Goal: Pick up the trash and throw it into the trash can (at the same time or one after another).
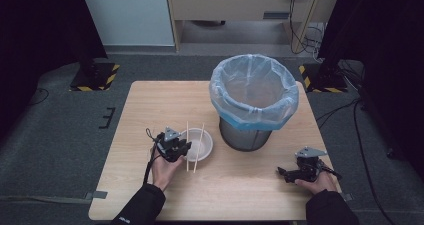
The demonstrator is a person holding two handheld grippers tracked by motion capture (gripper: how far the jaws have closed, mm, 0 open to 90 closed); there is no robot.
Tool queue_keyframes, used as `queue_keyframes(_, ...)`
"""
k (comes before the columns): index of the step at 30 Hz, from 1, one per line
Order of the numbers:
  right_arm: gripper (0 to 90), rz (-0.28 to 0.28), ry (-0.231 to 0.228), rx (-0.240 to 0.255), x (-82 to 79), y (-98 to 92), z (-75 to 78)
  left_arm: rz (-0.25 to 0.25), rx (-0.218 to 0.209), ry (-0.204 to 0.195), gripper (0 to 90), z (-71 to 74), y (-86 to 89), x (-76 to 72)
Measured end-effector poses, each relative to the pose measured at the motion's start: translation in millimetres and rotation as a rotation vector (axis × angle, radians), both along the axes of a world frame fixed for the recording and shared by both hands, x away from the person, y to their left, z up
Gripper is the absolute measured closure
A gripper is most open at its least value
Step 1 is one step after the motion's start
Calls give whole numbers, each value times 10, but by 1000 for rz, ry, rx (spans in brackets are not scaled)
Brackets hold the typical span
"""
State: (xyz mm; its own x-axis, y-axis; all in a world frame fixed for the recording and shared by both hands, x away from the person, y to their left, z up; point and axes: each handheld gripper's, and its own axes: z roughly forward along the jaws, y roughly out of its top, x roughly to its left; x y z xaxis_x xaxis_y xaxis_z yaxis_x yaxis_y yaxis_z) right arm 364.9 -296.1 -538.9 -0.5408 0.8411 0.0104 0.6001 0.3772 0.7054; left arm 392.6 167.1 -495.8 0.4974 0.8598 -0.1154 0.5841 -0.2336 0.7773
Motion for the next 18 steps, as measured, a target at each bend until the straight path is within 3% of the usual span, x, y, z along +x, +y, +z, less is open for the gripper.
queue_keyframes(11,8,0,0,0,0,0,0,12,10,15,828,14,24,5)
queue_keyframes(18,8,0,0,0,0,0,0,5,43,22,841,-5,14,11)
